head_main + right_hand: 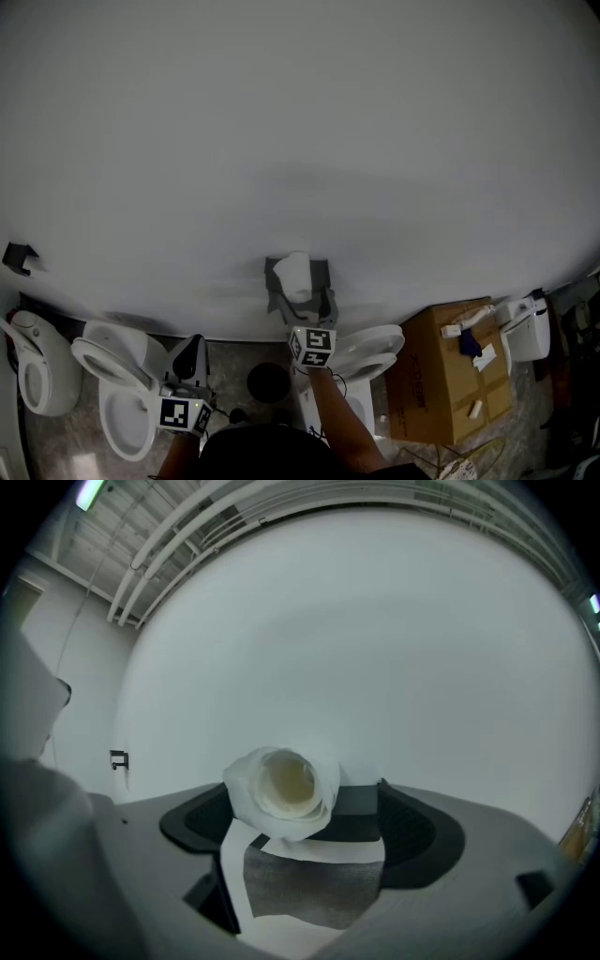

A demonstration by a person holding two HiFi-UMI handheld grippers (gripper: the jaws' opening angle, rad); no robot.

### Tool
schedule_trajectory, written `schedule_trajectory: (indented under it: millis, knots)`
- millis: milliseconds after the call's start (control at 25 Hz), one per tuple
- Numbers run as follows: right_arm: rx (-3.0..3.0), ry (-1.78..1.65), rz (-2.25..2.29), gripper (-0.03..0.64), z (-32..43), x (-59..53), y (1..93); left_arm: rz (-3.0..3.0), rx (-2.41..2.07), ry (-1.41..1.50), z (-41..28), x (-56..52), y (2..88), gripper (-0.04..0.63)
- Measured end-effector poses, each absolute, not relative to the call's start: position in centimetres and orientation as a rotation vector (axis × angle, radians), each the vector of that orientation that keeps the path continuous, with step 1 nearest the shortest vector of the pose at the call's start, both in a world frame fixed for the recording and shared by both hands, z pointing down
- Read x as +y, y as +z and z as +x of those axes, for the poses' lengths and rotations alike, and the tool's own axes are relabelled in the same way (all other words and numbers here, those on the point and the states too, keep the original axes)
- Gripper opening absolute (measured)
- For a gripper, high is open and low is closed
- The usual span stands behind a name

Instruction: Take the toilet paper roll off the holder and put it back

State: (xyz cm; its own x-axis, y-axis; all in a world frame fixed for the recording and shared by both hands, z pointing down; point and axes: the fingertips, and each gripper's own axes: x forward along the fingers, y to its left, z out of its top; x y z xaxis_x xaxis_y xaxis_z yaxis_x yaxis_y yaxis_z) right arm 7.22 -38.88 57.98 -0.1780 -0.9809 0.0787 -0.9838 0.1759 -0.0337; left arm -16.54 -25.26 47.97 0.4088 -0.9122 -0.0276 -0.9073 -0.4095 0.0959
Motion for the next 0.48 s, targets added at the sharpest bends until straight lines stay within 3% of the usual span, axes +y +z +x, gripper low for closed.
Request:
schedule_trajectory:
  millis: [480]
  knots:
    - [-2.348, 0.044, 1.978, 0.318, 7.16, -39.03, 57.36, 2.590, -1.646, -0.113, -16.01, -25.78, 48.01, 0.003]
